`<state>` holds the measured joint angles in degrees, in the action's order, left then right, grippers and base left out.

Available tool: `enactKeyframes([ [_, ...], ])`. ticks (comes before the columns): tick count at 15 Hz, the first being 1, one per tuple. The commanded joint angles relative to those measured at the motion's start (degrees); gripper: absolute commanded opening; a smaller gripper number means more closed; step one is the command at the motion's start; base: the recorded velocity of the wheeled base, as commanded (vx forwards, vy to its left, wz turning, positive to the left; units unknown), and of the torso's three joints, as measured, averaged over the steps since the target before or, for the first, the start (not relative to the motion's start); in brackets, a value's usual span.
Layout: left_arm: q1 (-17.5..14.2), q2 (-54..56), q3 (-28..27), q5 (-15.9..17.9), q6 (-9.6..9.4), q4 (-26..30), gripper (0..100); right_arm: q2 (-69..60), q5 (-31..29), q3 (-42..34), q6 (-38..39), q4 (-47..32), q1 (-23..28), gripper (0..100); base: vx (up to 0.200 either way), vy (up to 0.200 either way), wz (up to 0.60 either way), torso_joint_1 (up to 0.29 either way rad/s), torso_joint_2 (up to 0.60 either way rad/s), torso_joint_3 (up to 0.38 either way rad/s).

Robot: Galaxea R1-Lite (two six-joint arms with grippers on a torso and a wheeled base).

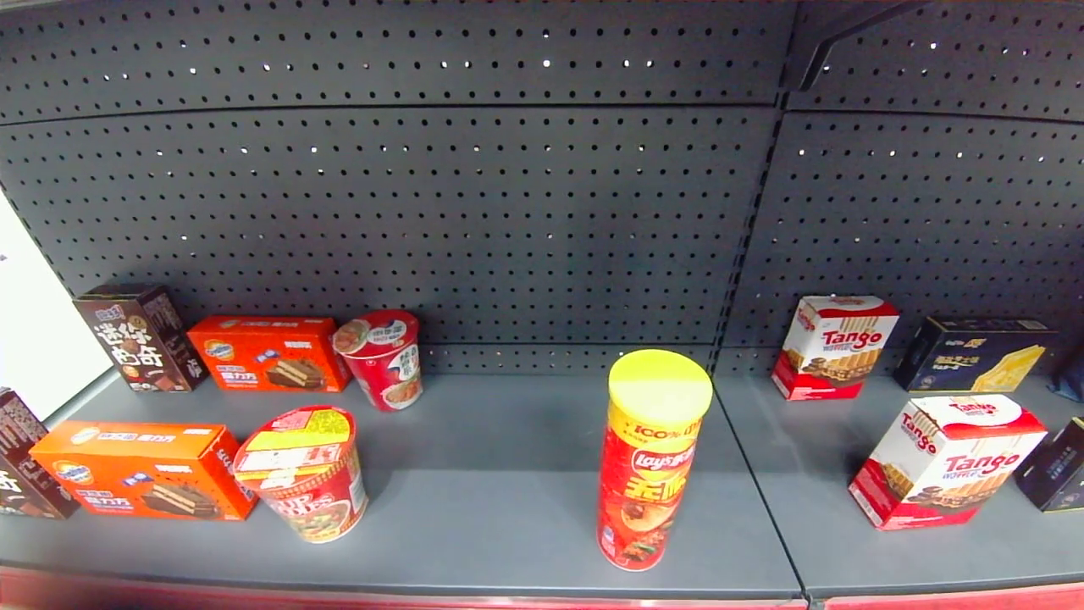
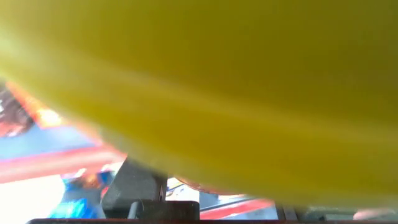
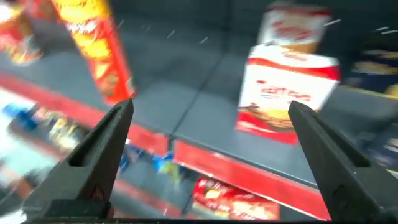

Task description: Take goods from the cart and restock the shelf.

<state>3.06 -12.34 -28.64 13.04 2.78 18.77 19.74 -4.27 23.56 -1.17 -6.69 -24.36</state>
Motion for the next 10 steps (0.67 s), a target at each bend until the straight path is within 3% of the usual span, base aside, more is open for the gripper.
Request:
enactKeyframes([
  [1, 0.02, -4.54, -2.57, 1.55, -0.05, 0.04, 0, -8.14, -0.22, -1.68, -0.15, -0.6, 5.37, 100, 0.0, 0.0, 0.0, 0.0, 0.0, 0.0],
  [4, 0.02, -10.34, -4.76, 5.68, -0.58, -0.84, 0, -13.85, -0.92, -4.76, -0.06, -0.51, 12.58, 100, 0.0, 0.0, 0.0, 0.0, 0.0, 0.0],
  [7, 0.02, -16.23, -5.11, 9.54, -4.1, -4.62, 0, -13.85, -4.08, -5.72, -0.15, -0.07, 12.49, 100, 0.0, 0.0, 0.0, 0.0, 0.0, 0.0],
  [10, 0.1, -21.24, -5.55, 12.27, -6.38, -7.52, 0, -13.85, -4.26, -9.15, -0.06, 1.16, 12.49, 100, 0.0, 0.0, 0.0, 0.0, 0.0, 0.0],
])
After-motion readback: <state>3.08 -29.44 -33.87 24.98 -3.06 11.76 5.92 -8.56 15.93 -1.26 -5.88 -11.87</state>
